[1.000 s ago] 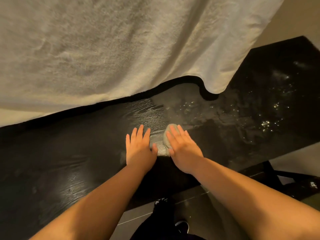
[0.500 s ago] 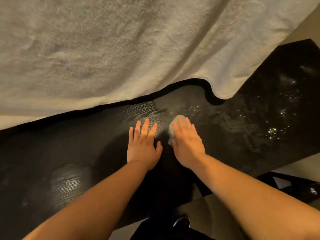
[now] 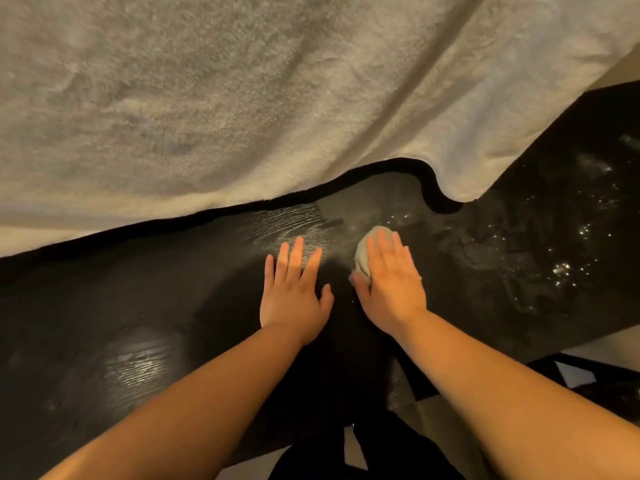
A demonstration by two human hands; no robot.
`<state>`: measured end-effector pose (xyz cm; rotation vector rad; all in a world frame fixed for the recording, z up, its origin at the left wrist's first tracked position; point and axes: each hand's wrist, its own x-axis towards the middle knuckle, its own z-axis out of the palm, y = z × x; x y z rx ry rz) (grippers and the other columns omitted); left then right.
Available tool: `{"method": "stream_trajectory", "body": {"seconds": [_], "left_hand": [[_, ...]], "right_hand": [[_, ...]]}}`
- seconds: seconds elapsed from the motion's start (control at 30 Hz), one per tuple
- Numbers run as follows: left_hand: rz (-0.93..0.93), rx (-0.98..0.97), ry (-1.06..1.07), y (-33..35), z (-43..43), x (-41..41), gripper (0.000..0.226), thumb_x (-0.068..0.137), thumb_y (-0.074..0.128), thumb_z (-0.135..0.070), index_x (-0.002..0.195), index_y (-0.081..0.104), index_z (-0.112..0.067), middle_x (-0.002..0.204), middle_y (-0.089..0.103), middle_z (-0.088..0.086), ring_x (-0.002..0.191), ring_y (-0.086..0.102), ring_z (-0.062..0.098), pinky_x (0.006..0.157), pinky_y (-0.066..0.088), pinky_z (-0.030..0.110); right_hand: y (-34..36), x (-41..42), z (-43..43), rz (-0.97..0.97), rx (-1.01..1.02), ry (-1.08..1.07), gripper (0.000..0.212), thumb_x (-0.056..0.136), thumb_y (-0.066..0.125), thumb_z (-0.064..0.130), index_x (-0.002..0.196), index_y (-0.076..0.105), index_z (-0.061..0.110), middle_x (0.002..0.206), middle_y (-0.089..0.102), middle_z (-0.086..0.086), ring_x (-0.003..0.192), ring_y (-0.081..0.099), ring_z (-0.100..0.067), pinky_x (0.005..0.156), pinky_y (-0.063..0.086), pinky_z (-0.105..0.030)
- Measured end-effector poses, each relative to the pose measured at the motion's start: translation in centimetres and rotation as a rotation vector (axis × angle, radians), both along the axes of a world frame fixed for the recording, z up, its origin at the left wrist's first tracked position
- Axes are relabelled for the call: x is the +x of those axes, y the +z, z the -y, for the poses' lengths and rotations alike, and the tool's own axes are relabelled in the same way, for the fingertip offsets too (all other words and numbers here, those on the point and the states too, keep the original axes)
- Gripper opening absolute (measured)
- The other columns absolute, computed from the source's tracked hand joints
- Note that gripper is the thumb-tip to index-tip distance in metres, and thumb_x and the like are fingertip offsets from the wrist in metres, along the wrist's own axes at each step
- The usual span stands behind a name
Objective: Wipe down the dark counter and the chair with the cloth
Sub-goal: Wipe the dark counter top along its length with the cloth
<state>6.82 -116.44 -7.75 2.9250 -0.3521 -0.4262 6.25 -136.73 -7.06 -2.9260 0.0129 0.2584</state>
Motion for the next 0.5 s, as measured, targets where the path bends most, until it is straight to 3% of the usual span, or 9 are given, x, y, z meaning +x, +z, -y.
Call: {"method": "stream_trajectory", "body": {"seconds": [0.17, 0.23, 0.33, 0.43, 0.5], "left_hand": [[-0.028, -0.024, 0.015, 0.6, -0.1, 0.0, 0.075, 0.106, 0.032, -0.053, 0.169, 0.0, -0.026, 0.176, -0.014, 0.006, 0.161, -0.02, 0.025, 0.13, -0.009, 0.051], [-0.027, -0.029, 0.025, 0.7, 0.1, -0.1, 0.075, 0.106, 0.033, -0.052, 0.169, 0.002, -0.026, 0.176, -0.011, 0.005, 0.161, -0.017, 0.025, 0.131, -0.008, 0.05], [0.005, -0.028, 0.04, 0.4, 0.2, -0.1, 0.074, 0.105, 0.033, -0.051, 0.168, 0.004, -0.027, 0.177, -0.009, 0.004, 0.162, -0.016, 0.025, 0.131, -0.007, 0.051], [0.009, -0.005, 0.018, 0.1, 0.1, -0.1, 0.073, 0.104, 0.029, -0.052, 0.168, 0.002, -0.026, 0.176, -0.009, 0.004, 0.162, -0.016, 0.026, 0.131, -0.005, 0.053], [0.003, -0.003, 0.014, 0.0, 0.0, -0.2, 0.074, 0.102, 0.024, -0.053, 0.167, 0.001, -0.026, 0.176, -0.01, 0.004, 0.161, -0.017, 0.026, 0.131, -0.006, 0.053]], "right_hand": [[0.2, -1.3, 0.5, -0.075, 0.08, 0.296, 0.079, 0.098, 0.056, 0.042, 0.163, 0.018, 0.018, 0.171, 0.008, 0.0, 0.159, 0.003, -0.025, 0.128, 0.013, -0.047], [0.1, 0.0, 3.4, -0.092, 0.025, 0.287, 0.075, 0.102, 0.048, 0.037, 0.164, 0.01, 0.019, 0.172, 0.003, 0.0, 0.158, 0.0, -0.027, 0.127, 0.013, -0.048], [0.3, 2.0, 5.7, -0.103, -0.04, 0.094, 0.07, 0.104, 0.031, 0.043, 0.164, 0.009, 0.013, 0.171, 0.001, -0.005, 0.158, -0.001, -0.032, 0.126, 0.015, -0.051], [0.5, 1.7, 2.6, -0.086, 0.011, -0.009, 0.073, 0.103, 0.037, 0.049, 0.161, 0.015, 0.01, 0.17, 0.007, -0.01, 0.157, 0.0, -0.033, 0.128, 0.011, -0.05], [0.2, -0.6, -0.4, -0.038, 0.018, 0.127, 0.076, 0.101, 0.041, 0.051, 0.161, 0.018, 0.011, 0.17, 0.01, -0.01, 0.158, 0.003, -0.033, 0.127, 0.015, -0.05]]}}
